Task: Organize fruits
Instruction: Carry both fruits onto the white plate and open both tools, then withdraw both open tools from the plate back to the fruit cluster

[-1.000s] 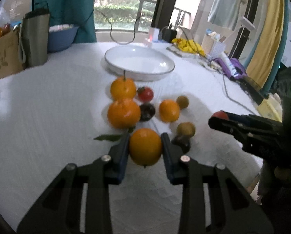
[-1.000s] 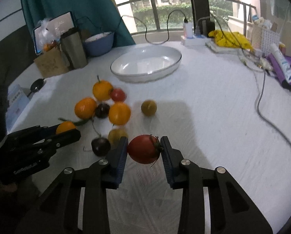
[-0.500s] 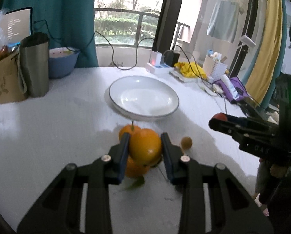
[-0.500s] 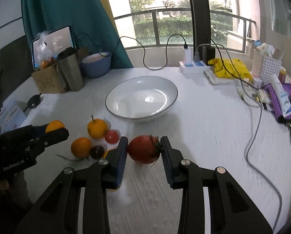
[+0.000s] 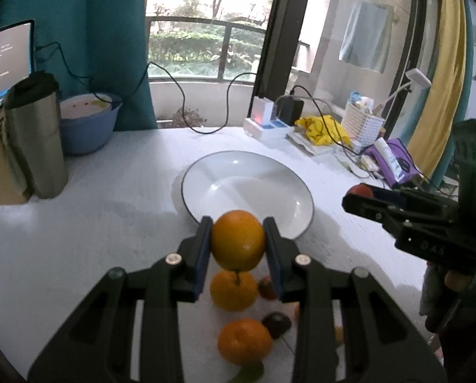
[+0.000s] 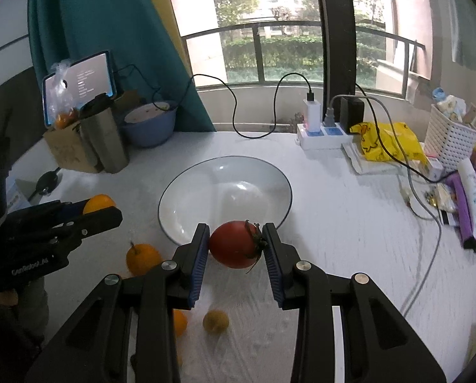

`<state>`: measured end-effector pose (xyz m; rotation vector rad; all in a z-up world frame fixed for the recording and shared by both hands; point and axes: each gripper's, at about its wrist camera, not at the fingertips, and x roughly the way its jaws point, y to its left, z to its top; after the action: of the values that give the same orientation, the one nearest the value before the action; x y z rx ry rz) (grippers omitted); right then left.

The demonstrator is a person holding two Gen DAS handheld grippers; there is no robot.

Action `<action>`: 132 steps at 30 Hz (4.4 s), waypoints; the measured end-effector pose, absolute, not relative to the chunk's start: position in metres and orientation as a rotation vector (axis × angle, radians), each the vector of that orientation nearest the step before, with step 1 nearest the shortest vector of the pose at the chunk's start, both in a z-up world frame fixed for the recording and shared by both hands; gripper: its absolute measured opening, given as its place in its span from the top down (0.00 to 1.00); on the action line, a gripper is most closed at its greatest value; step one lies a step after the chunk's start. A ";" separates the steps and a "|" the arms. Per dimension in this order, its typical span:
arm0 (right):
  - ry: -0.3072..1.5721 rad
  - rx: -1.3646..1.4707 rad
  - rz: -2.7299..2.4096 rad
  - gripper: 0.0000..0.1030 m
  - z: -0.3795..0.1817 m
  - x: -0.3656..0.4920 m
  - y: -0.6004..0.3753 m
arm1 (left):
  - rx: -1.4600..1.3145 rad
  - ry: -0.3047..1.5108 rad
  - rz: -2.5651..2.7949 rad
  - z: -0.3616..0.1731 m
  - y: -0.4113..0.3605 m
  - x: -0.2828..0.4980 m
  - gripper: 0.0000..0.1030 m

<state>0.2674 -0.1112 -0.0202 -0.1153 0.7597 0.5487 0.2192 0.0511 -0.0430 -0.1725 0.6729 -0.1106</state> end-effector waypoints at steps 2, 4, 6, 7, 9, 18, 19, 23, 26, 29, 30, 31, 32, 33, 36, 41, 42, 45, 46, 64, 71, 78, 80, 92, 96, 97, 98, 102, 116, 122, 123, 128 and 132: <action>0.759 -0.119 0.553 0.65 -0.021 0.276 -0.108 | -0.166 0.675 -0.112 -0.043 0.053 0.229 0.68; 0.760 -0.125 0.557 0.65 -0.022 0.285 -0.105 | -0.160 0.672 -0.116 -0.042 0.056 0.240 0.68; 0.758 -0.130 0.561 0.65 -0.025 0.295 -0.102 | -0.163 0.671 -0.111 -0.042 0.060 0.249 0.68; 0.758 -0.130 0.563 0.65 -0.028 0.302 -0.100 | -0.173 0.676 -0.111 -0.043 0.062 0.253 0.68; 0.760 -0.134 0.567 0.64 -0.031 0.311 -0.097 | -0.194 0.693 -0.111 -0.047 0.068 0.265 0.68; 0.783 -0.154 0.595 0.65 -0.047 0.361 -0.072 | -0.188 0.775 -0.118 -0.067 0.080 0.317 0.68; 0.786 -0.155 0.597 0.65 -0.049 0.365 -0.070 | -0.192 0.788 -0.130 -0.069 0.080 0.323 0.68; 0.806 -0.157 0.601 0.64 -0.058 0.384 -0.061 | -0.216 0.821 -0.170 -0.076 0.078 0.339 0.68; 0.827 -0.146 0.604 0.64 -0.067 0.395 -0.056 | -0.205 0.844 -0.171 -0.085 0.077 0.349 0.68; 0.847 -0.145 0.610 0.64 -0.075 0.403 -0.050 | -0.199 0.856 -0.173 -0.090 0.076 0.357 0.68; 0.851 -0.146 0.611 0.64 -0.076 0.404 -0.049 | -0.196 0.857 -0.176 -0.091 0.075 0.359 0.68; 0.854 -0.149 0.614 0.64 -0.078 0.406 -0.047 | -0.194 0.858 -0.178 -0.092 0.074 0.360 0.68; 0.858 -0.151 0.616 0.64 -0.080 0.407 -0.046 | -0.189 0.860 -0.182 -0.093 0.073 0.361 0.68; 0.863 -0.152 0.618 0.64 -0.082 0.409 -0.045 | -0.189 0.862 -0.185 -0.094 0.073 0.362 0.68; 0.871 -0.149 0.621 0.64 -0.085 0.412 -0.043 | -0.186 0.875 -0.188 -0.098 0.073 0.364 0.68; 0.885 -0.159 0.616 0.64 -0.090 0.415 -0.039 | -0.171 0.884 -0.184 -0.101 0.070 0.364 0.67; 0.888 -0.160 0.614 0.64 -0.091 0.415 -0.039 | -0.172 0.885 -0.183 -0.101 0.071 0.364 0.67; 0.888 -0.164 0.605 0.62 -0.090 0.415 -0.038 | -0.166 0.888 -0.177 -0.099 0.071 0.363 0.67; 0.888 -0.164 0.607 0.58 -0.089 0.416 -0.038 | -0.159 0.884 -0.172 -0.098 0.071 0.362 0.67; 0.782 -0.185 0.549 0.46 -0.043 0.381 -0.051 | -0.160 0.754 -0.101 -0.049 0.073 0.311 0.51; 0.747 -0.183 0.544 0.46 -0.022 0.351 -0.061 | -0.187 0.708 -0.092 -0.033 0.069 0.277 0.37; 0.714 -0.180 0.547 0.46 -0.005 0.316 -0.071 | -0.185 0.671 -0.084 -0.022 0.059 0.243 0.36; 0.708 -0.180 0.548 0.46 -0.001 0.307 -0.074 | -0.182 0.660 -0.079 -0.021 0.056 0.233 0.36; 0.681 -0.171 0.539 0.46 0.010 0.251 -0.095 | -0.179 0.629 -0.025 -0.027 0.048 0.178 0.36; 0.694 -0.175 0.539 0.46 0.004 0.235 -0.100 | -0.181 0.646 -0.013 -0.038 0.046 0.162 0.36; 0.702 -0.175 0.540 0.46 0.000 0.231 -0.102 | -0.184 0.650 -0.012 -0.041 0.045 0.158 0.36; 0.709 -0.176 0.540 0.46 -0.003 0.228 -0.103 | -0.188 0.656 -0.011 -0.044 0.045 0.155 0.36; 0.737 -0.181 0.542 0.46 -0.014 0.213 -0.108 | -0.201 0.687 -0.011 -0.058 0.042 0.143 0.36; 0.821 -0.193 0.599 0.47 -0.055 0.174 -0.110 | -0.214 0.754 -0.062 -0.089 0.015 0.117 0.36; 0.850 -0.184 0.611 0.51 -0.065 0.164 -0.116 | -0.214 0.772 -0.094 -0.096 0.004 0.110 0.36; 0.853 -0.179 0.609 0.51 -0.066 0.163 -0.118 | -0.210 0.772 -0.105 -0.096 0.002 0.109 0.36; 0.860 -0.162 0.581 0.51 -0.068 0.161 -0.132 | -0.176 0.778 -0.161 -0.096 -0.016 0.111 0.36; 0.858 -0.145 0.560 0.51 -0.067 0.162 -0.144 | -0.131 0.801 -0.191 -0.101 -0.034 0.116 0.36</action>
<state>0.1616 -0.1438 -0.0672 -0.1452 0.8577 0.5605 0.1156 -0.0345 -0.1006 -0.1312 0.8014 -0.1910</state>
